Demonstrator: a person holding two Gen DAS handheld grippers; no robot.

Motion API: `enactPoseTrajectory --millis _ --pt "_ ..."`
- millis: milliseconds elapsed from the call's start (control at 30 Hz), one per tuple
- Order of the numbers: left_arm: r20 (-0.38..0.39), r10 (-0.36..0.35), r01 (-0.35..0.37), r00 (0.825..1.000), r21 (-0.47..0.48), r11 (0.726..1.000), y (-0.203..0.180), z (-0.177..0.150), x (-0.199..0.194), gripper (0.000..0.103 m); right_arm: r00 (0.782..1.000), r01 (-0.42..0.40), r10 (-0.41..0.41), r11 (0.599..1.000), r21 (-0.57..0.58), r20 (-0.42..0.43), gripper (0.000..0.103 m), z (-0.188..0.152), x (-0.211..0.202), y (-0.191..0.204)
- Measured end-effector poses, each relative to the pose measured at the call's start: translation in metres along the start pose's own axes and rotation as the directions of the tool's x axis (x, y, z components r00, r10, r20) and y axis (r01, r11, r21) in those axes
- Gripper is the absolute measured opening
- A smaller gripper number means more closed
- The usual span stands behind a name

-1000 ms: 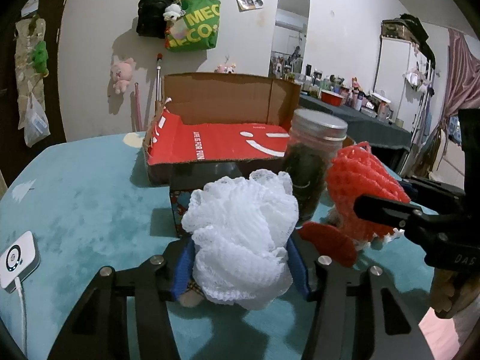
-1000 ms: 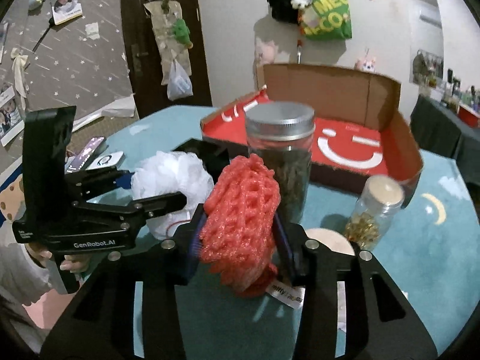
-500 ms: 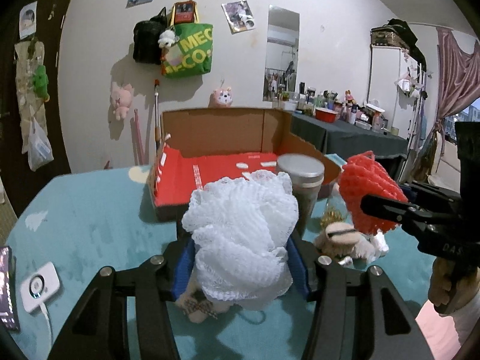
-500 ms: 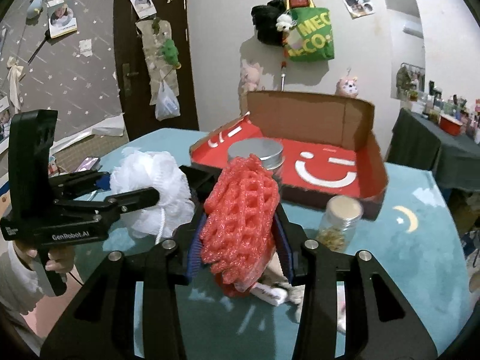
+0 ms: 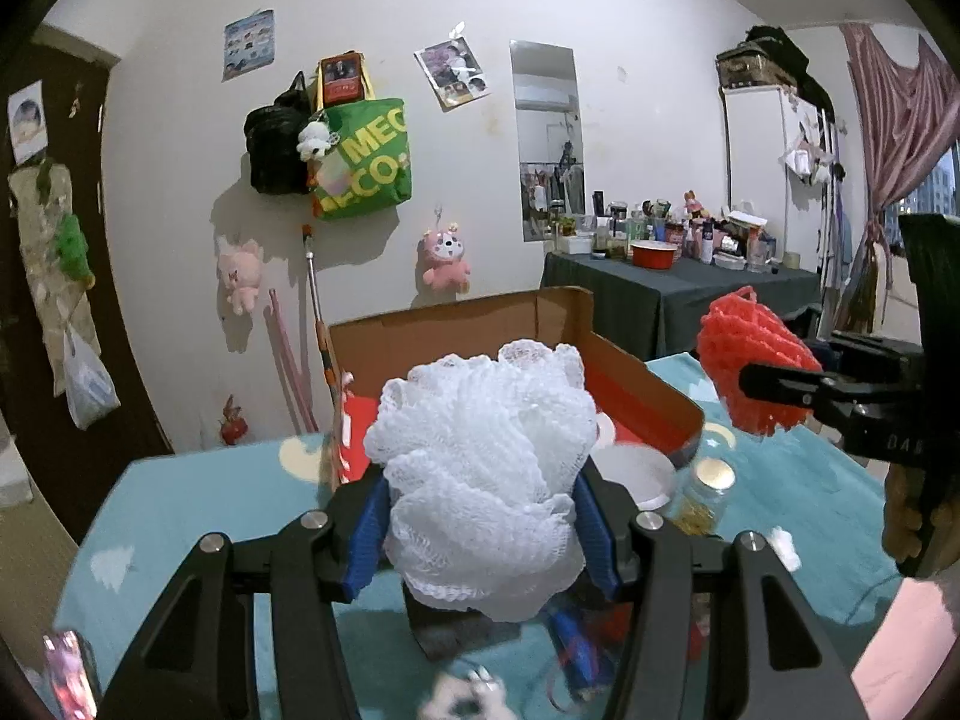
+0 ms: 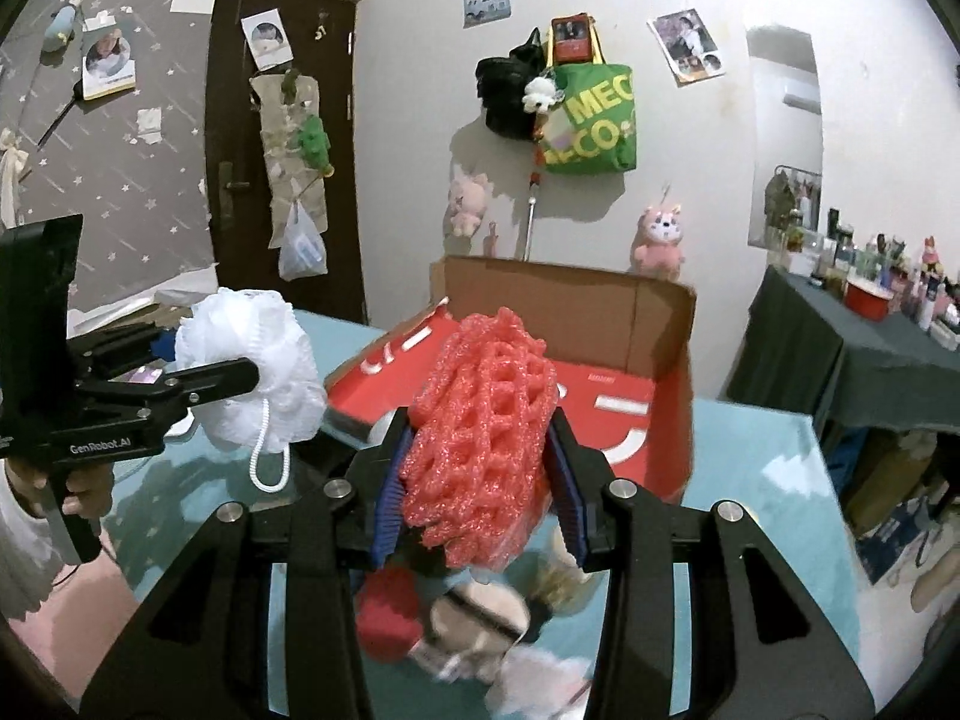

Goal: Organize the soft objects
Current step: 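Carry the white pouf and red mesh sleeve into the red-lined box with both tools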

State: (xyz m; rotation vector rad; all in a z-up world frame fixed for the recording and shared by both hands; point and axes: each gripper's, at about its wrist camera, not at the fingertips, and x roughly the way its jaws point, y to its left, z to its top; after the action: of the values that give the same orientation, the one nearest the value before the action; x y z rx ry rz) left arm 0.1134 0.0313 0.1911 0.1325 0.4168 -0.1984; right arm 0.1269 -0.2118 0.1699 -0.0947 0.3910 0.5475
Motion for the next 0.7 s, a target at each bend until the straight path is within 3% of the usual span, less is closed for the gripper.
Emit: enactPoseTrajectory --millis 133,467,700 --pt "-0.029 0.003 -0.002 1.000 0.034 0.999 0.002 0.020 0.024 0.057 1.000 0.004 -0.004 1.000 0.004 -0.019 0.040 0.018 0.015 -0.013" --pt "-0.159 0.017 -0.003 0.987 0.090 0.996 0.003 0.057 0.129 0.057 0.992 0.038 -0.031 0.998 0.055 -0.124 0.040 0.063 0.092 -0.059" --pt "-0.275 0.010 0.010 0.961 0.074 0.997 0.010 0.072 0.211 0.057 0.960 0.071 -0.049 0.995 0.069 -0.274 0.040 0.084 0.184 -0.078"
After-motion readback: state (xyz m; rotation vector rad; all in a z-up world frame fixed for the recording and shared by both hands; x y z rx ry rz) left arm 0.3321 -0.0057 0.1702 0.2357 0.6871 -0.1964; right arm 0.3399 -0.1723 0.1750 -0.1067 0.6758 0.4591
